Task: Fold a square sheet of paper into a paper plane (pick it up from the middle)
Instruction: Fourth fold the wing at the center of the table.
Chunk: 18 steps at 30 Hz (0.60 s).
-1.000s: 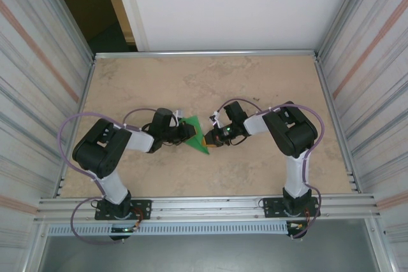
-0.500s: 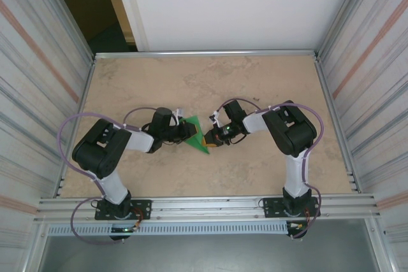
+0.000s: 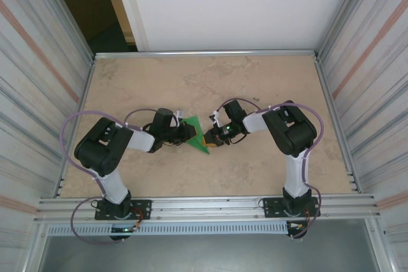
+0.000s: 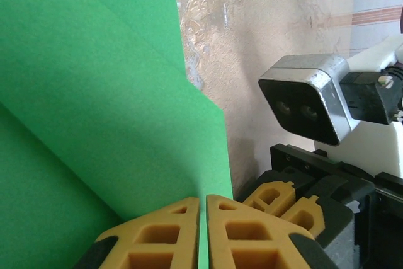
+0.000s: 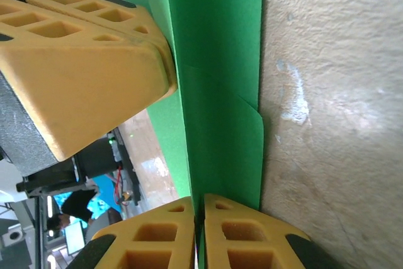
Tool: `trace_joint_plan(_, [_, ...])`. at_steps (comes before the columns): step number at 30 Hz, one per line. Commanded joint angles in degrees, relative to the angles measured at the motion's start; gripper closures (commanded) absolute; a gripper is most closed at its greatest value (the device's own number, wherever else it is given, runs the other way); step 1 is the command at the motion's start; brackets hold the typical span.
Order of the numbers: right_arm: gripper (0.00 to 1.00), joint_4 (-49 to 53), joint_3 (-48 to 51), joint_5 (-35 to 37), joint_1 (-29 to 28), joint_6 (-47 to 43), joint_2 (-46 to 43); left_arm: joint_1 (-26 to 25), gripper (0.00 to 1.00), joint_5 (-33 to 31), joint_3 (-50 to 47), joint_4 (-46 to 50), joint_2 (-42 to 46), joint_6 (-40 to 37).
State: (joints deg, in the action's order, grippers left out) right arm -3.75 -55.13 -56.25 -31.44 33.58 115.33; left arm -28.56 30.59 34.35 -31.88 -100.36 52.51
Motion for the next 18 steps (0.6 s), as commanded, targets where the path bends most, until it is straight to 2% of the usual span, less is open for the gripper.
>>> trace_joint_plan(1, [0.88, 5.24, 0.70, 3.98, 0.08, -1.31, 2.49, 0.17, 0.89, -0.18, 1.33, 2.19, -0.91, -0.30])
trace_joint_plan(18, [0.93, 7.10, 0.82, 5.47, -0.10, -3.11, 2.53, 0.19, 0.89, 0.70, 2.66, 3.17, -1.80, -1.18])
